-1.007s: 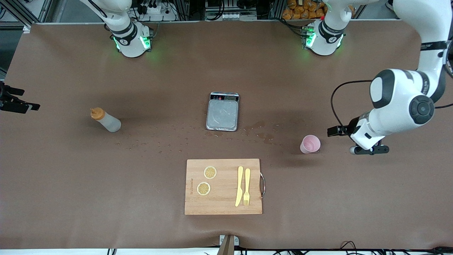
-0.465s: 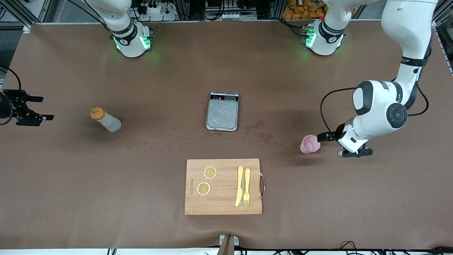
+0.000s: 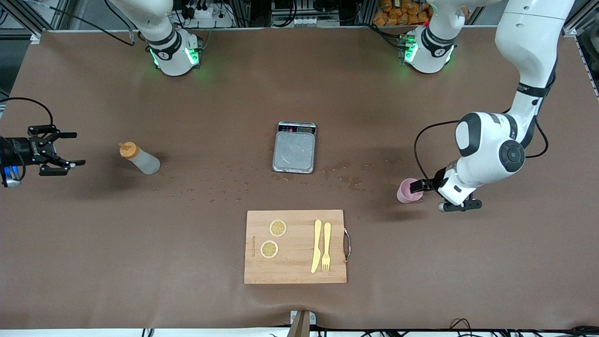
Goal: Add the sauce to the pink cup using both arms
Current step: 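Grasp the pink cup with the left gripper while the right gripper grasps the bottle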
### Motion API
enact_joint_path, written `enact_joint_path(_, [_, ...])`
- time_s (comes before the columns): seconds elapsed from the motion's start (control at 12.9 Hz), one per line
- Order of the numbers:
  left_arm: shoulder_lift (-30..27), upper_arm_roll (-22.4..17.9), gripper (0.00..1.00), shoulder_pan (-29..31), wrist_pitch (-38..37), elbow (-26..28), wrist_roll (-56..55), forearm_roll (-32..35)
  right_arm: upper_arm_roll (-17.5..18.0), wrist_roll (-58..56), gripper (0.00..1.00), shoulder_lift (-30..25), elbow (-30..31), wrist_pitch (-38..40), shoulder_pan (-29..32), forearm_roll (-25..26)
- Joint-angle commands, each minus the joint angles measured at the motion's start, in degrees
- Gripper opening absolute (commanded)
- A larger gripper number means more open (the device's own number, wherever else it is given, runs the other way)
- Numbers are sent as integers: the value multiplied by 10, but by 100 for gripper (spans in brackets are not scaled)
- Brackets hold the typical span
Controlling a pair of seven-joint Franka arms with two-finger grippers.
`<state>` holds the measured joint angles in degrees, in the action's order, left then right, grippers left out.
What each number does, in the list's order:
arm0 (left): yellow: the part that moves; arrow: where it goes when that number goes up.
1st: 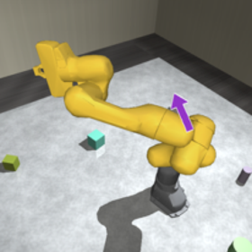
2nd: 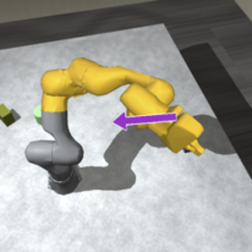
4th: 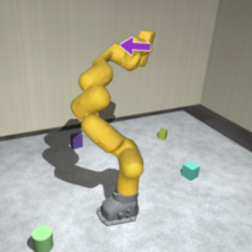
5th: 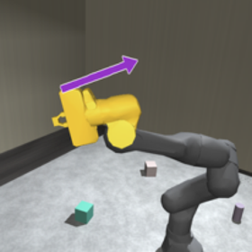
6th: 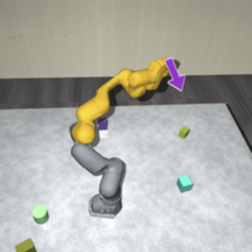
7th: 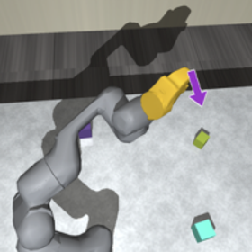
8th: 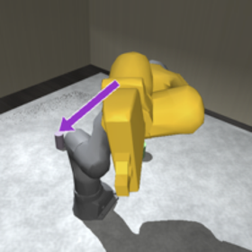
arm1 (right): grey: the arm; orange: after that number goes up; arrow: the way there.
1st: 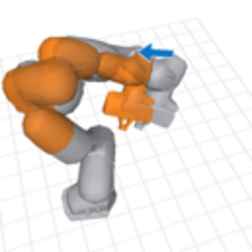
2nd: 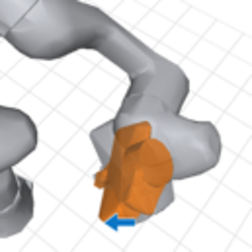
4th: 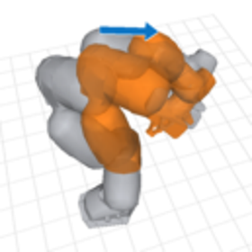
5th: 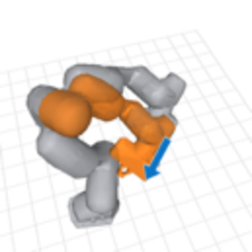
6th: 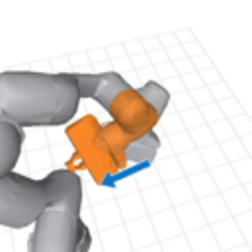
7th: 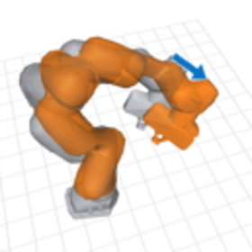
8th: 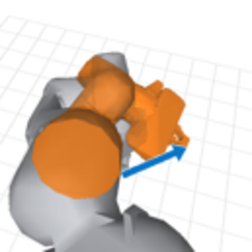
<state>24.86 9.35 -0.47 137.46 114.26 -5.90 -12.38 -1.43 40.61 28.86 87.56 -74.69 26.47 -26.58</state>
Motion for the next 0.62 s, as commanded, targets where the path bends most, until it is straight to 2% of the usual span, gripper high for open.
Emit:
enact_joint_path(0.0, [17, 1, 100, -1, 8, -7, 7, -4, 8, 35, 100, 23, 1, 12, 23, -32])
enact_joint_path(0.15, [21, 1, 100, -3, 11, -10, 13, -3, 8, 38, 100, 43, 6, 14, 27, -37])
enact_joint_path(0.23, [26, 1, 86, -3, 11, -13, 13, -3, 8, 45, 100, 50, 16, 10, 28, -38])
enact_joint_path(0.31, [28, 1, 35, -7, 11, -15, 13, -2, 8, 47, 100, 59, 24, 4, 29, -48])
enact_joint_path(0.39, [30, 0, 0, -15, 12, -15, 13, 9, 8, 47, 100, 68, 31, -4, 38, -51])
enact_joint_path(0.54, [33, 0, 0, -15, 12, -15, 13, 38, 8, 47, 100, 78, 45, -19, 48, -63])
